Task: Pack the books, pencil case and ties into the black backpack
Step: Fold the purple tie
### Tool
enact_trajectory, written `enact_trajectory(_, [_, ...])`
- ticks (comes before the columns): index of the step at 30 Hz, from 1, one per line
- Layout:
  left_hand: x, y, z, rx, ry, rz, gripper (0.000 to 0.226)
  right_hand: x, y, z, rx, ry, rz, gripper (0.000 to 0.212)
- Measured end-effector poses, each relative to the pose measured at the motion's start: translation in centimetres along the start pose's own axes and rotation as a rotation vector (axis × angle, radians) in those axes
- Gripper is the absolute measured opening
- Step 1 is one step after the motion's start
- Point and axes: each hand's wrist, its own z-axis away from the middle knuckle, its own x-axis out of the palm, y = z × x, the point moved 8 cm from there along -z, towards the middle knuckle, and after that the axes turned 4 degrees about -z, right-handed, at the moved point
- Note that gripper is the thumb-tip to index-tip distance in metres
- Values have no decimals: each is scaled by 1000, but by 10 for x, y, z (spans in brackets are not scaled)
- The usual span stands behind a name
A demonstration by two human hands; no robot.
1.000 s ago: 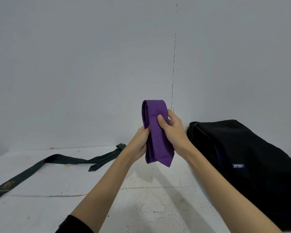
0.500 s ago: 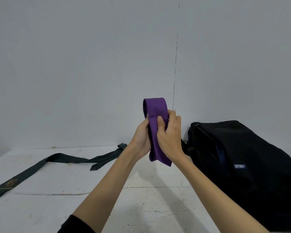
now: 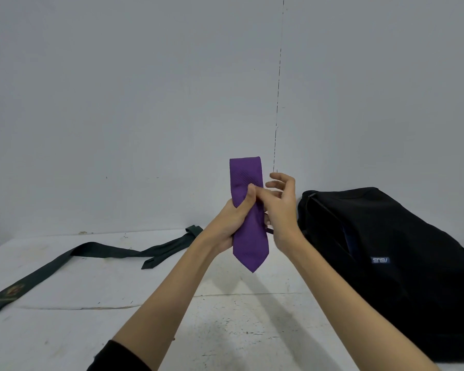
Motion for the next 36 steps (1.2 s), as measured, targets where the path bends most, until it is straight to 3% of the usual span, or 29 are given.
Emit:
enact_trajectory(3, [-2,-3,1,-12,-46,0,45,3,1,-9,198,-195,-127,61])
enact_trajectory(5, [-2,-6,1,-21,-64,-24,40,10,-6,-11,208,-347,-76,52])
enact_trajectory(7, [-1,-9,2,-28,-65,-28,33,12,-11,-14,194,-398,-41,39])
enact_trajectory(12, [-5,-15,1,-24,-77,-102,8,8,-24,-19,82,-358,62,17])
enact_trajectory(20, [-11,-34,6,-83,-102,-225,27,11,-26,-16,58,-257,-22,10])
enact_trajectory(25, [-11,-36,10,-103,-151,-133,30,15,-32,-15,28,-233,-34,9])
enact_trajectory(36, [-5,-55,22,-190,-173,-58,19,6,-36,-19,29,-146,-127,11])
